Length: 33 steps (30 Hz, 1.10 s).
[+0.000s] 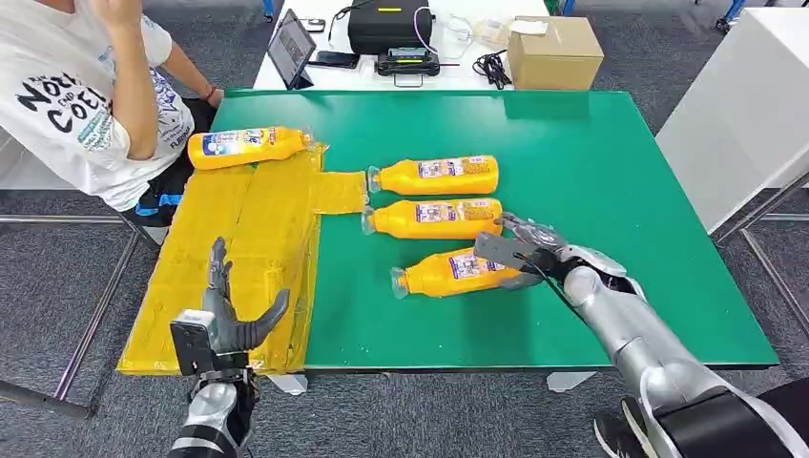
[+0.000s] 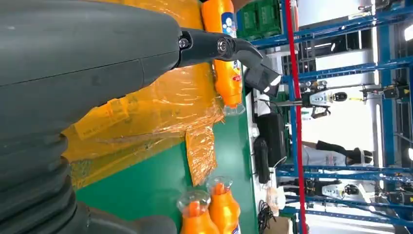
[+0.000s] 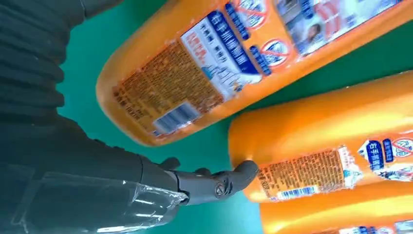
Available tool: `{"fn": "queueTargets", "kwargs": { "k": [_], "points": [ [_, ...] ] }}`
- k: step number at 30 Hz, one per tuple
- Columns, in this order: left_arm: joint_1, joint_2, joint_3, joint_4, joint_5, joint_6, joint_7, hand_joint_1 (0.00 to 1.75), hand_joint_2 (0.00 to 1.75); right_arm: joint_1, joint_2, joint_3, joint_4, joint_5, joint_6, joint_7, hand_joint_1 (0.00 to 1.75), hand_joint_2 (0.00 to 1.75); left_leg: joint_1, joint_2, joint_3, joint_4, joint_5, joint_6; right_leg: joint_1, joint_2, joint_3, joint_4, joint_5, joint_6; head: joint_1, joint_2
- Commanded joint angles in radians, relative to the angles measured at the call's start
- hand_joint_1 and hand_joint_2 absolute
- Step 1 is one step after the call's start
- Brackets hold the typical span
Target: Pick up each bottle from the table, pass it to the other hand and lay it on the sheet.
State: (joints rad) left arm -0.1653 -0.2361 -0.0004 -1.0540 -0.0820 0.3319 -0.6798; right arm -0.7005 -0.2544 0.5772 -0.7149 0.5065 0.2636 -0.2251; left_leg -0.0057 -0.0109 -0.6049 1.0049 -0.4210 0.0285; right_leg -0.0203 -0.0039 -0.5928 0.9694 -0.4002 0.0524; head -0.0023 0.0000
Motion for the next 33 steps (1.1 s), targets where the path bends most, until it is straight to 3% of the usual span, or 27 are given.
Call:
{"fn": "queueTargets", "kwargs": {
  "k": [1,7,12,17,22,33],
  "points": [
    [-0.055,0.012,-0.015,0.080,0.011,0.001,-0.018,0.00,1.75,-0.073,0.024,0.099,0.071,-0.054,0.041,-0.017,0.00,1.75,0.000,0.002,0.002,0.000,-0.001,-0.001,0.000,0.001,0.001,0.001,-0.001,-0.002,0.000,0.000],
    [-0.073,0.008,-0.025,0.099,0.021,-0.004,-0.018,0.00,1.75,-0.110,0.022,0.209,0.113,-0.089,0.138,-0.028,0.00,1.75,0.001,0.003,0.003,0.001,-0.002,-0.002,0.001,0.002,0.002,0.001,-0.001,-0.002,0.000,0.000],
    [-0.079,-0.006,-0.025,0.096,0.046,-0.013,-0.018,0.00,1.75,-0.190,-0.025,0.296,0.100,-0.108,0.268,-0.013,0.00,1.75,0.000,0.001,0.001,0.001,-0.001,-0.001,0.000,0.000,0.001,0.001,-0.001,-0.002,0.000,0.000],
    [-0.076,-0.009,-0.027,0.101,0.063,-0.015,-0.018,0.00,1.75,-0.276,-0.107,0.452,0.010,-0.177,0.381,0.066,0.00,1.75,0.000,0.001,0.001,0.003,-0.002,-0.001,0.000,0.001,0.000,0.003,-0.002,-0.002,0.000,0.000],
    [-0.075,-0.013,-0.023,0.104,0.071,-0.016,-0.018,0.00,1.75,-0.327,-0.142,0.565,-0.037,-0.230,0.398,0.130,0.00,1.75,-0.001,0.002,0.000,0.002,-0.001,-0.001,-0.001,0.001,0.000,0.002,-0.001,-0.001,0.000,0.000],
    [-0.075,-0.013,-0.022,0.104,0.070,-0.017,-0.018,0.00,1.75,-0.327,-0.143,0.578,-0.038,-0.241,0.389,0.134,0.00,1.75,-0.001,0.001,0.001,0.001,0.000,0.000,0.000,0.000,0.000,0.001,0.000,0.000,0.000,0.000]
  ]
}}
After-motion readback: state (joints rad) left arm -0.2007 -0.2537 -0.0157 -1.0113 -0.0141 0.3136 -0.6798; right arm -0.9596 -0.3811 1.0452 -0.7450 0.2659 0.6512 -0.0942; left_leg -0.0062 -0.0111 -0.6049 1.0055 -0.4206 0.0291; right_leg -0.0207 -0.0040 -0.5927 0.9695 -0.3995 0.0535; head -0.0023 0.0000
